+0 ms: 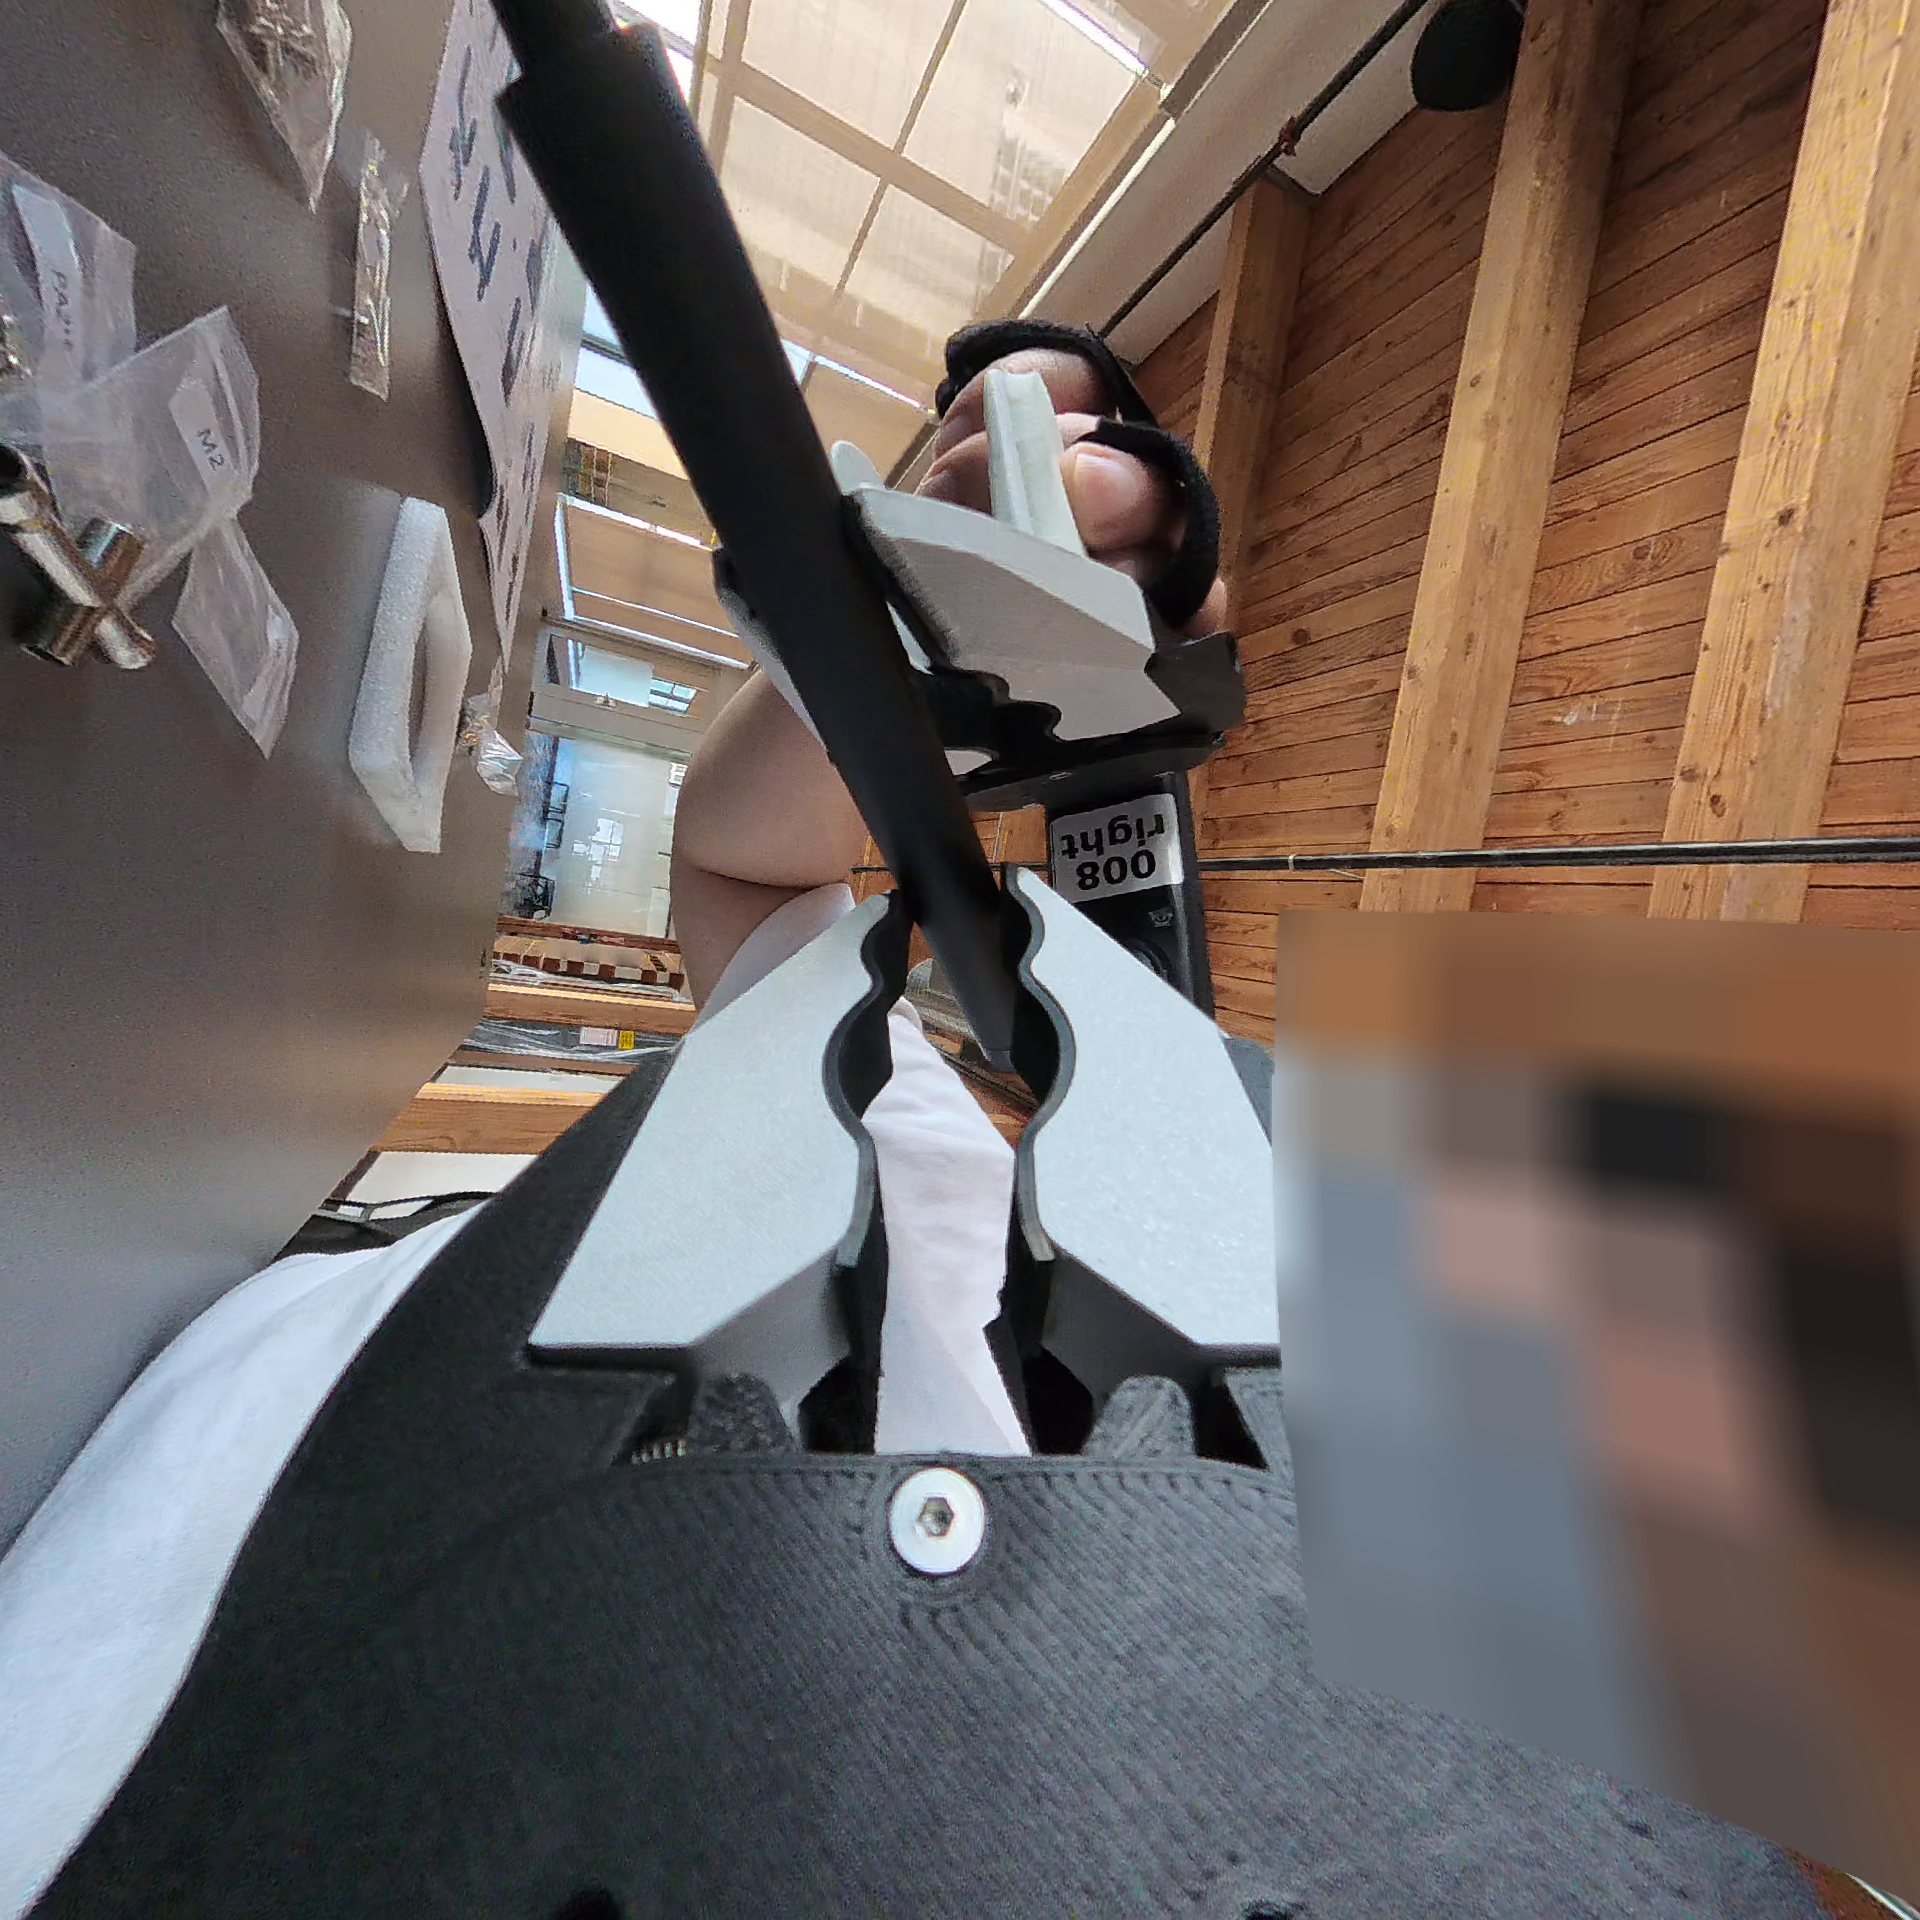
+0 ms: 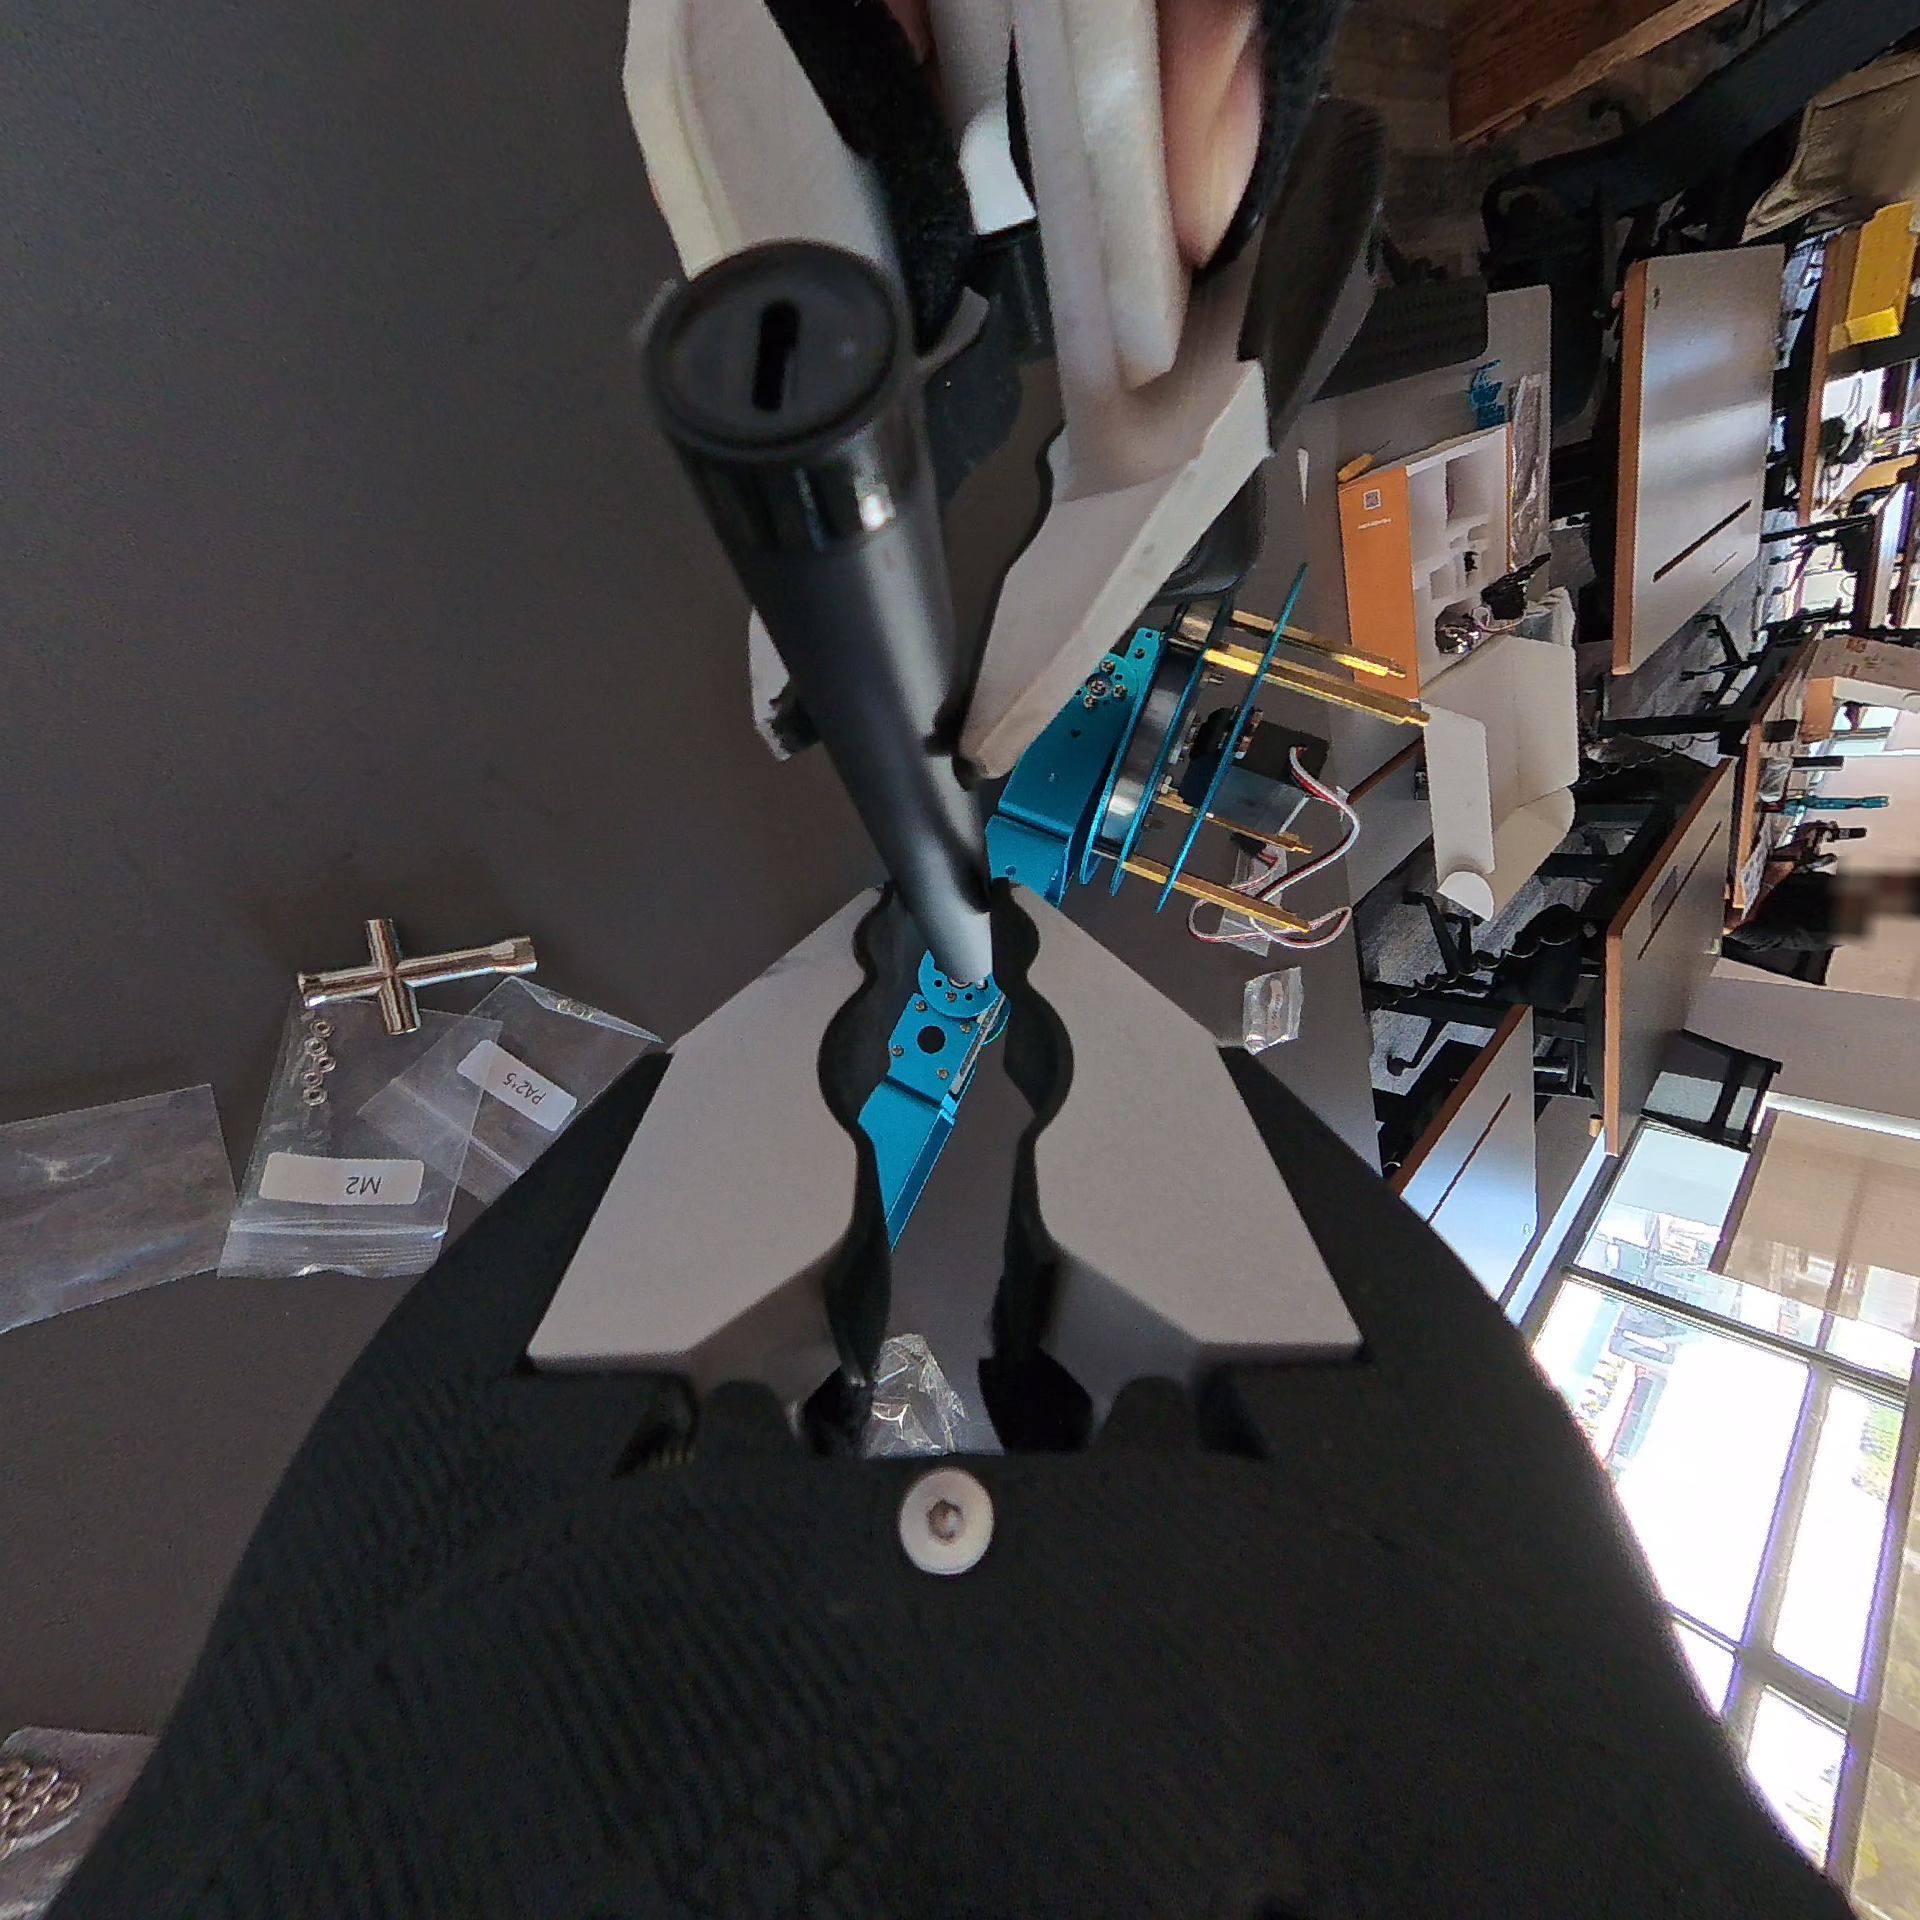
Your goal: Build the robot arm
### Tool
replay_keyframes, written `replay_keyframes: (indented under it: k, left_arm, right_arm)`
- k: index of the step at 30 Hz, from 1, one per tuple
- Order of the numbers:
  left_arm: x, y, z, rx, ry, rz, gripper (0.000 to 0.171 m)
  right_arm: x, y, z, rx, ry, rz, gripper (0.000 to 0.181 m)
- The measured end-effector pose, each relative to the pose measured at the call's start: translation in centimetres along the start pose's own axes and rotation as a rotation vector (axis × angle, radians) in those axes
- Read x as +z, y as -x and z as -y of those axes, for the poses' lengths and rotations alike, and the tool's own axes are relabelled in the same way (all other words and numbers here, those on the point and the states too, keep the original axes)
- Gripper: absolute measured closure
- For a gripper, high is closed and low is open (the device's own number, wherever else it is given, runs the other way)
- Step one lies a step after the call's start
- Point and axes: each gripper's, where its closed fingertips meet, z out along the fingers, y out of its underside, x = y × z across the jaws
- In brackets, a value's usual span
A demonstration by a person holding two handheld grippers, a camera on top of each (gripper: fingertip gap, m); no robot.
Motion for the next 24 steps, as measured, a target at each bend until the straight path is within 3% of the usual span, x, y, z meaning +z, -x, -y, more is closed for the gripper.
replay_keyframes:
  k: [10, 13, 19, 22, 24]
  left_arm:
    - [0.0, 0.2, -0.1, 0.002, 0.004, 0.009, 0.155]
    - [-0.1, 0.1, 0.1, 0.002, -0.003, 0.000, 0.155]
    - [-0.1, 0.5, 0.3, 0.014, -0.007, 0.015, 0.155]
    - [-0.1, 0.5, 0.3, 0.013, -0.008, 0.016, 0.155]
    - [-0.1, 0.6, 0.3, 0.013, -0.007, 0.023, 0.155]
  right_arm:
    - [0.0, 0.2, 0.0, 0.015, -0.010, -0.015, 0.165]
    - [0.2, -0.1, -0.2, 0.103, -0.024, -0.033, 0.164]
    - [-0.5, -0.1, -2.5, 0.467, -0.046, -0.019, 0.153]
    - [-1.3, -0.2, -4.1, 0.882, -0.134, 0.013, 0.154]
    - [-2.0, -0.7, -3.5, 1.286, -0.298, 0.143, 0.140]
